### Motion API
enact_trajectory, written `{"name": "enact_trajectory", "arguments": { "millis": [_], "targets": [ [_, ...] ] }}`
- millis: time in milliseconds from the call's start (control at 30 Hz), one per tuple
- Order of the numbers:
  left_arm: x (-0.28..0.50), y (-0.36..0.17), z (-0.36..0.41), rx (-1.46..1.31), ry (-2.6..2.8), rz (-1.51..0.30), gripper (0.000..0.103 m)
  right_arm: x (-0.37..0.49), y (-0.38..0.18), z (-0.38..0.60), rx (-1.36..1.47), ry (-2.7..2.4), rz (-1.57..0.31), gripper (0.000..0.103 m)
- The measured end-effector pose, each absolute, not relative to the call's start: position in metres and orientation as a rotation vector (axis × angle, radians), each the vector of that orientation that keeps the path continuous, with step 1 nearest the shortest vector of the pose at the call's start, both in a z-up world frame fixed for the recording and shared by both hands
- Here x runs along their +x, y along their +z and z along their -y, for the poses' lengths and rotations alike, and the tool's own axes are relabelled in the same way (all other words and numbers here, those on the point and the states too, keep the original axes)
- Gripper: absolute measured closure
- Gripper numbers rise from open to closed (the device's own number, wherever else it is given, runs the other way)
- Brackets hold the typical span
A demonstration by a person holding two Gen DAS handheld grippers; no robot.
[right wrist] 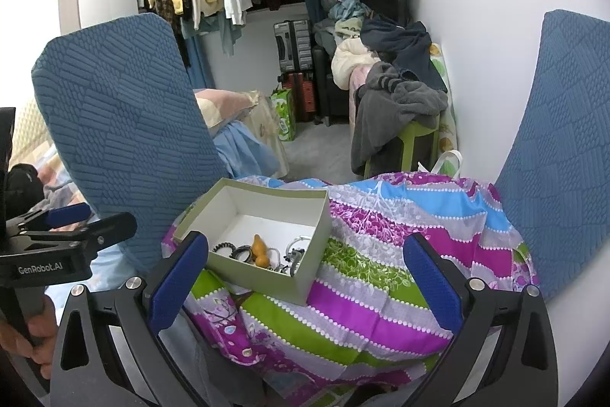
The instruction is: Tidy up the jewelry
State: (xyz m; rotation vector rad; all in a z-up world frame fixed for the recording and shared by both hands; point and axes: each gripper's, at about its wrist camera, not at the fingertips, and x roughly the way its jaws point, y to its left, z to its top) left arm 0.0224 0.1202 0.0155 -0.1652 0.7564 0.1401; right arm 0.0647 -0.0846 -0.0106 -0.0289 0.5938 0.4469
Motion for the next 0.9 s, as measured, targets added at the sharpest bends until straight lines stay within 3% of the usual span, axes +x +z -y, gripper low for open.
{"name": "enact_trajectory", "arguments": {
  "millis": [900],
  "targets": [
    [0.018,0.029,-0.117,-0.170,0.120,-0.733,0.001,0.061,-0.010,0.088,-0.029,0.445,-0.602,0.000]
  ]
}}
